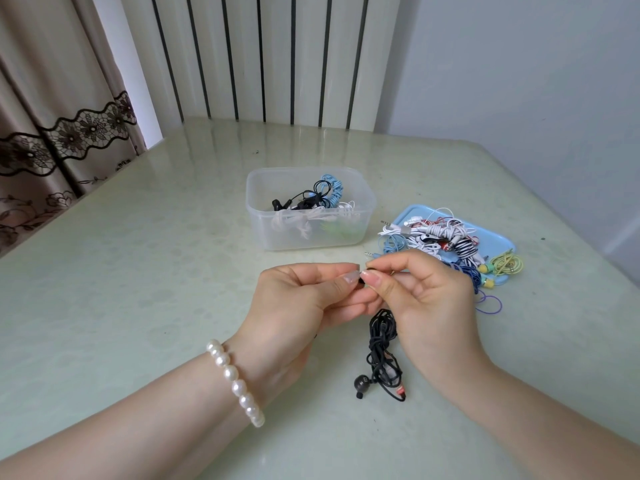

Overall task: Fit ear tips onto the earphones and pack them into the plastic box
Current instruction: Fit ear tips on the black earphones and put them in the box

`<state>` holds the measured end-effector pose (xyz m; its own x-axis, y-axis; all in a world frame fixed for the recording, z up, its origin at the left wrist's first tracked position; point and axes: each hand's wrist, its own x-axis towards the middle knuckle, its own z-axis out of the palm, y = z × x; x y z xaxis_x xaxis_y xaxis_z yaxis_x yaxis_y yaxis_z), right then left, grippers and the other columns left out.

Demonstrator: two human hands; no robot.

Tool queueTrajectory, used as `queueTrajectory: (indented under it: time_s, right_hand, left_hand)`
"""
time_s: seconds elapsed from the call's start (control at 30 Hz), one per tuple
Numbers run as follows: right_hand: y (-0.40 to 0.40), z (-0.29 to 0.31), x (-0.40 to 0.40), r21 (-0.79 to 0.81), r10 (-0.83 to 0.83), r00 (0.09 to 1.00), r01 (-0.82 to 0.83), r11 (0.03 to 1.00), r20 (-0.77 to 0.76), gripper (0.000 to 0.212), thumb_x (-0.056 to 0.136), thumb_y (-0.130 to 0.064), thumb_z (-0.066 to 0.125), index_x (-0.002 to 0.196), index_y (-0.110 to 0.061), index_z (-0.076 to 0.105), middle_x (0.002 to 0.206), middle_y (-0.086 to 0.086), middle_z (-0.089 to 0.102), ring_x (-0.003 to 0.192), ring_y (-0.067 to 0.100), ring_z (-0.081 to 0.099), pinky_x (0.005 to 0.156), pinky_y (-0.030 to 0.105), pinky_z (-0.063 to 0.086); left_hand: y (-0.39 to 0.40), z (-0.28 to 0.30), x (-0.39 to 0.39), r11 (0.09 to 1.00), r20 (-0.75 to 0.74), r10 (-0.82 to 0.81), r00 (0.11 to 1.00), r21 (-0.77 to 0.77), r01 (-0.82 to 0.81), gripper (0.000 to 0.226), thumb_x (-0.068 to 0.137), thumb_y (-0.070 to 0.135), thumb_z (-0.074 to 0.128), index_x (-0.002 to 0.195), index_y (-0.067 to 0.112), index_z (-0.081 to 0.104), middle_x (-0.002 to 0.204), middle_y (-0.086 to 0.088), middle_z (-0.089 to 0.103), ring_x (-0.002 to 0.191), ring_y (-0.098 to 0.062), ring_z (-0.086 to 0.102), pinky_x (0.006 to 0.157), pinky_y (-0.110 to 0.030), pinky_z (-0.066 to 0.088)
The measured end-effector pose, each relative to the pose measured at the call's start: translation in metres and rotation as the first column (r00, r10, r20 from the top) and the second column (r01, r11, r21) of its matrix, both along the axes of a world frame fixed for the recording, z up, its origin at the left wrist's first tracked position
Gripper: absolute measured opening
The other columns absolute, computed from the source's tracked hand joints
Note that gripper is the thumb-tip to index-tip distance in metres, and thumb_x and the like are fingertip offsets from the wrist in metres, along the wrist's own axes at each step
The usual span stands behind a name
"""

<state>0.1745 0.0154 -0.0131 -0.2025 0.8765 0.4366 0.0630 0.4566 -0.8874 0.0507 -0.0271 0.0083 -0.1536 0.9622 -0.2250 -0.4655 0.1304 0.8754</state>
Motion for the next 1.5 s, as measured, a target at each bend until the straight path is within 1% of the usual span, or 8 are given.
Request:
queueTrajectory:
  time_s: [0.1, 0.17, 0.37, 0.8, 1.07, 1.2, 1.37, 1.5]
  right_hand:
    - [0.002, 0.004, 0.002, -0.016, 0.046, 0.999, -0.047, 0.999, -0.005, 0.008, 0.074, -0.002, 0.068, 0.075, -0.009, 0.064, 0.059, 0.008, 0.067, 0.049, 0.016, 0.064, 0.054, 0.023, 0.052]
    - [0.006, 0.010, 0.003, -0.174, 0.107, 0.988, -0.125, 0.977, -0.109, 0.007, 0.071, 0.000, 0.068, 0.071, -0.006, 0.064, 0.051, 0.006, 0.063, 0.042, 0.016, 0.058, 0.049, 0.020, 0.048]
    - [0.008, 0.019, 0.005, -0.501, 0.164, 0.893, -0.378, 0.778, -0.420, 0.013, 0.052, -0.018, 0.069, 0.061, -0.008, 0.070, 0.056, 0.008, 0.063, 0.042, 0.013, 0.051, 0.044, 0.017, 0.043]
    - [-0.001, 0.030, 0.002, -0.593, 0.159, 0.806, -0.537, 0.600, -0.570, 0.021, 0.070, -0.011, 0.054, 0.085, 0.004, 0.056, 0.050, 0.000, 0.052, 0.042, 0.005, 0.049, 0.042, 0.013, 0.040]
    - [0.000, 0.027, 0.001, -0.623, 0.114, 0.821, -0.507, 0.596, -0.560, 0.013, 0.069, -0.011, 0.056, 0.075, -0.001, 0.062, 0.050, 0.001, 0.053, 0.041, 0.004, 0.049, 0.042, 0.014, 0.041]
    - [0.003, 0.034, 0.004, -0.580, 0.106, 0.826, -0.474, 0.662, -0.554, 0.007, 0.070, -0.013, 0.056, 0.073, -0.007, 0.058, 0.053, 0.000, 0.054, 0.044, 0.006, 0.050, 0.044, 0.016, 0.044]
    - [0.019, 0.046, 0.019, -0.508, 0.019, 0.767, -0.442, 0.739, -0.641, 0.010, 0.079, -0.021, 0.050, 0.078, -0.011, 0.051, 0.061, -0.002, 0.053, 0.050, 0.004, 0.053, 0.049, 0.016, 0.047]
    - [0.028, 0.048, 0.030, -0.493, -0.068, 0.746, -0.367, 0.789, -0.663, 0.017, 0.091, -0.021, 0.043, 0.077, -0.012, 0.050, 0.058, -0.002, 0.057, 0.053, 0.005, 0.058, 0.052, 0.016, 0.048]
  left_hand:
    - [0.000, 0.001, -0.001, 1.000, 0.025, -0.026, 0.999, -0.008, 0.026, 0.016, 0.079, -0.002, 0.060, 0.092, -0.008, 0.066, 0.080, -0.023, 0.071, 0.069, -0.024, 0.071, 0.064, -0.023, 0.058]
    - [0.002, 0.001, -0.003, 0.999, 0.059, -0.037, 0.998, -0.020, 0.038, 0.020, 0.075, 0.000, 0.061, 0.093, -0.007, 0.065, 0.078, -0.021, 0.071, 0.067, -0.020, 0.071, 0.062, -0.022, 0.057]
    - [0.005, 0.002, -0.007, 0.992, 0.152, -0.118, 0.981, -0.031, 0.124, 0.025, 0.061, 0.005, 0.064, 0.085, 0.000, 0.067, 0.073, -0.013, 0.072, 0.063, -0.014, 0.070, 0.057, -0.021, 0.057]
    - [0.010, 0.000, 0.001, 0.945, -0.190, 0.068, 0.979, 0.328, -0.002, 0.008, 0.054, 0.008, 0.069, 0.062, 0.007, 0.068, 0.053, -0.005, 0.066, 0.044, -0.011, 0.060, 0.051, -0.021, 0.054]
    - [0.013, -0.003, 0.000, 0.936, -0.237, 0.092, 0.967, 0.352, -0.003, 0.014, 0.055, 0.008, 0.069, 0.069, 0.002, 0.067, 0.054, -0.006, 0.067, 0.047, -0.012, 0.062, 0.056, -0.024, 0.057]
    - [0.010, -0.003, 0.000, 0.945, -0.296, 0.087, 0.951, 0.327, 0.016, 0.025, 0.063, 0.024, 0.066, 0.077, 0.003, 0.067, 0.064, -0.005, 0.068, 0.060, -0.014, 0.066, 0.064, -0.027, 0.058]
    - [0.003, -0.006, 0.004, 0.965, -0.408, -0.184, 0.894, 0.098, 0.243, 0.049, 0.075, 0.060, 0.056, 0.096, 0.016, 0.060, 0.083, 0.006, 0.068, 0.084, -0.012, 0.067, 0.086, -0.037, 0.054]
    - [-0.005, -0.005, 0.008, 0.850, -0.312, -0.514, 0.799, -0.057, 0.524, 0.063, 0.066, 0.041, 0.074, 0.117, 0.019, 0.045, 0.091, -0.003, 0.070, 0.086, -0.021, 0.069, 0.079, -0.033, 0.055]
